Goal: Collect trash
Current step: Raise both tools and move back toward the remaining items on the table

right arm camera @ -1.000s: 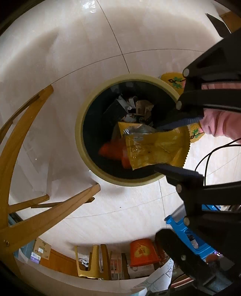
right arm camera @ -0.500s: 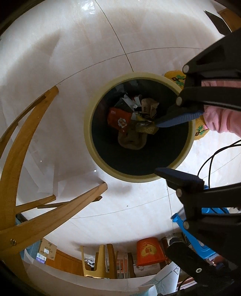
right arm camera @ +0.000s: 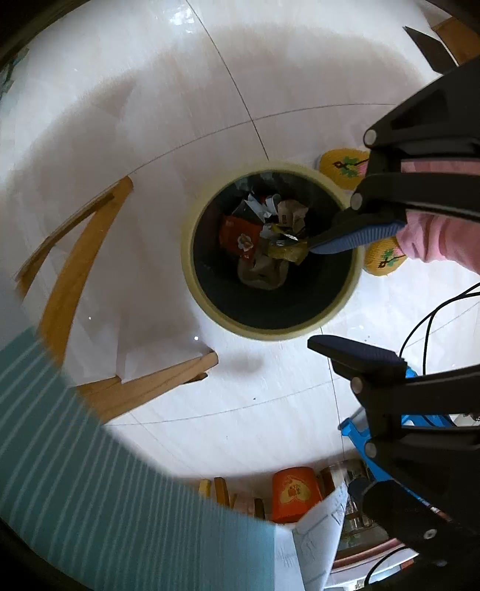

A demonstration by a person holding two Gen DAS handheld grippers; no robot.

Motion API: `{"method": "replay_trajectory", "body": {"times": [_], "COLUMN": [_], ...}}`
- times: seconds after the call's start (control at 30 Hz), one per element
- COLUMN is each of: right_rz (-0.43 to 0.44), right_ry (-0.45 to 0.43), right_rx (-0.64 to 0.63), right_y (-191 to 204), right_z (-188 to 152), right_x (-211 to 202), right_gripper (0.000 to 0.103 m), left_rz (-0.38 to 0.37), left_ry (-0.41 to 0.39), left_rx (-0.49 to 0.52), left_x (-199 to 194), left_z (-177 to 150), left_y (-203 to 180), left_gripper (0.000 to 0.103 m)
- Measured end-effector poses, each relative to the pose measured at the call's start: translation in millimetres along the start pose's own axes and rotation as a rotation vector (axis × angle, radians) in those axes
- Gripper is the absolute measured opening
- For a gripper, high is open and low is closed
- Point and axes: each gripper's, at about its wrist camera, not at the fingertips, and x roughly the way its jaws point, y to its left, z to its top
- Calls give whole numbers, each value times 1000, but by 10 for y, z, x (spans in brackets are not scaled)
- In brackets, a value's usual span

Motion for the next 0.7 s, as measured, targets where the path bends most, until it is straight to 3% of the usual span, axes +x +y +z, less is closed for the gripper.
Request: {"method": "replay_trajectory", "body": {"times": [0.2, 0.43, 0.57, 0.7], "right_rz": [30, 63, 64, 65], "right_ry": [-23, -74, -110, -182], "right_rx": [-3, 1, -42, -91], "right_y": [104, 197, 333, 517], "right_z": [-105, -298, -381, -445], "right_x": [-449, -1150, -1623, -2171], "right_gripper": [46, 46, 46, 46], "left_rz": [17, 39, 30, 33], "left_ry": [35, -6, -55, -155], "left_rx": [44, 80, 103, 134], "left_x": [-474, -1287, -1808, -2394], "left_z": [-72, -44, 66, 227], "left_y": [-135, -304, -478, -649], "left_gripper": [92, 92, 92, 92]}}
